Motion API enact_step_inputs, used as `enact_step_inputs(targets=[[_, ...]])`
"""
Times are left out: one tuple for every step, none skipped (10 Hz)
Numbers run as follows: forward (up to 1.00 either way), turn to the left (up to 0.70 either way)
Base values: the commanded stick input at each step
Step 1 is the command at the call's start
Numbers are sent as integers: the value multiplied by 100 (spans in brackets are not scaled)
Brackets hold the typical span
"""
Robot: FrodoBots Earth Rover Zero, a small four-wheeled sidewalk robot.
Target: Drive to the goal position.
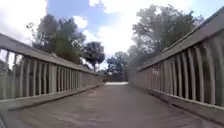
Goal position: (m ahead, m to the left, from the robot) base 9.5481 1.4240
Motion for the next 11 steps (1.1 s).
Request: enact_step_inputs(targets=[[85, 0], [85, 0], [85, 0], [85, 0], [85, 0], [85, 0], [85, 0], [85, 0], [85, 0], [85, 0], [85, 0]])
